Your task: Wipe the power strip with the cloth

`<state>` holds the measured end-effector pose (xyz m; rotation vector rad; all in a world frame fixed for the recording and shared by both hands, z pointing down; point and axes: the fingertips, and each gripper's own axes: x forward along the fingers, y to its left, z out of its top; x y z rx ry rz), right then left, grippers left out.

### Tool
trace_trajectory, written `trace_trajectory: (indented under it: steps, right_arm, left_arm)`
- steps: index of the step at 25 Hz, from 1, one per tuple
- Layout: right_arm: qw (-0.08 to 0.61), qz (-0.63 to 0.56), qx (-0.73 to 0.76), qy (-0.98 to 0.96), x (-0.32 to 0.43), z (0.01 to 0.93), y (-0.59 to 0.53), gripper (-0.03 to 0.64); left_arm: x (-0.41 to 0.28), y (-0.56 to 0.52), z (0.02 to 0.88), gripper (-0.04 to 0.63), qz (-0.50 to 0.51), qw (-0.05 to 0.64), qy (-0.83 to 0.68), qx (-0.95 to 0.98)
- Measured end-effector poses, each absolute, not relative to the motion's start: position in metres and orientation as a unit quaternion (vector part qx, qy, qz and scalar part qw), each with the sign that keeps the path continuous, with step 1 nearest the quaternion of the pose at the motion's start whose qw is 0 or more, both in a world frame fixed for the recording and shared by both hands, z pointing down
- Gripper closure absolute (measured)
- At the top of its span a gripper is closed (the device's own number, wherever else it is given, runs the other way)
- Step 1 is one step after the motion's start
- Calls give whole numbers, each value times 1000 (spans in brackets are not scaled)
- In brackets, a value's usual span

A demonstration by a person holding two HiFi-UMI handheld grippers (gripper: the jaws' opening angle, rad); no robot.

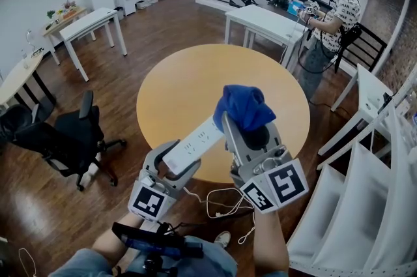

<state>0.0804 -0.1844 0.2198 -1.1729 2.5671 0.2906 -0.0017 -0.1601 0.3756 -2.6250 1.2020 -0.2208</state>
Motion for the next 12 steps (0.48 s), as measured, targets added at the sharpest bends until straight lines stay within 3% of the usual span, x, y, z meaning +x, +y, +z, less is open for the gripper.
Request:
trace_trajectory:
  steps: [12]
  right_arm:
    - [129,82,-337,929,10,257,-150,541]
  left_arm:
    - [0,-166,374,301,-72,118,414,-900]
